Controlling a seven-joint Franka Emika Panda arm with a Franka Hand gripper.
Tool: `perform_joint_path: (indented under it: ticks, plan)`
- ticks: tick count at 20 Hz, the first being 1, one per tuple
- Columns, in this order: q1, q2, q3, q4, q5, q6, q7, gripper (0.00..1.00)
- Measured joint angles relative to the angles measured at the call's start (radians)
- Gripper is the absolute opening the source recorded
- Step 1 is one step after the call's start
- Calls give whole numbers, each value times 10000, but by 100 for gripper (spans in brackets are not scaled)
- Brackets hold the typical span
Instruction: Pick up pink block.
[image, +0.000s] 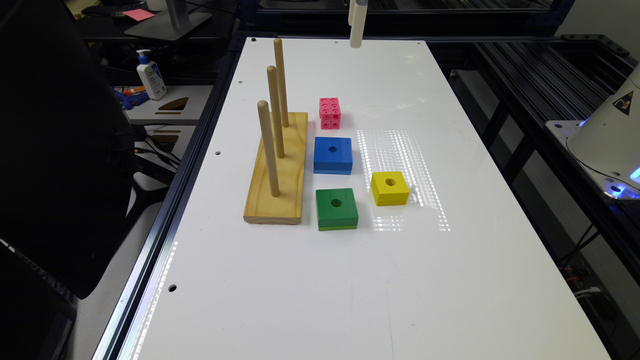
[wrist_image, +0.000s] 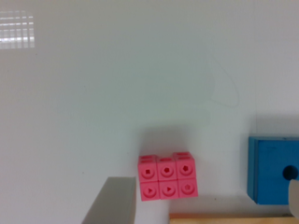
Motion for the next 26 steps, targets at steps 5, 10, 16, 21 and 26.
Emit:
perform_joint_path:
  ticks: [5,10,16,21,26]
  plan:
    - [-45,257,12,7,0,104,-59,100]
    - [-45,889,24,29,0,669,-61,100]
    - [-44,1206,27,122,0,812,-62,100]
    - [-43,1917,34,128,-2,1430,-64,100]
    - [-39,2335,61,245,-3,1793,-64,100]
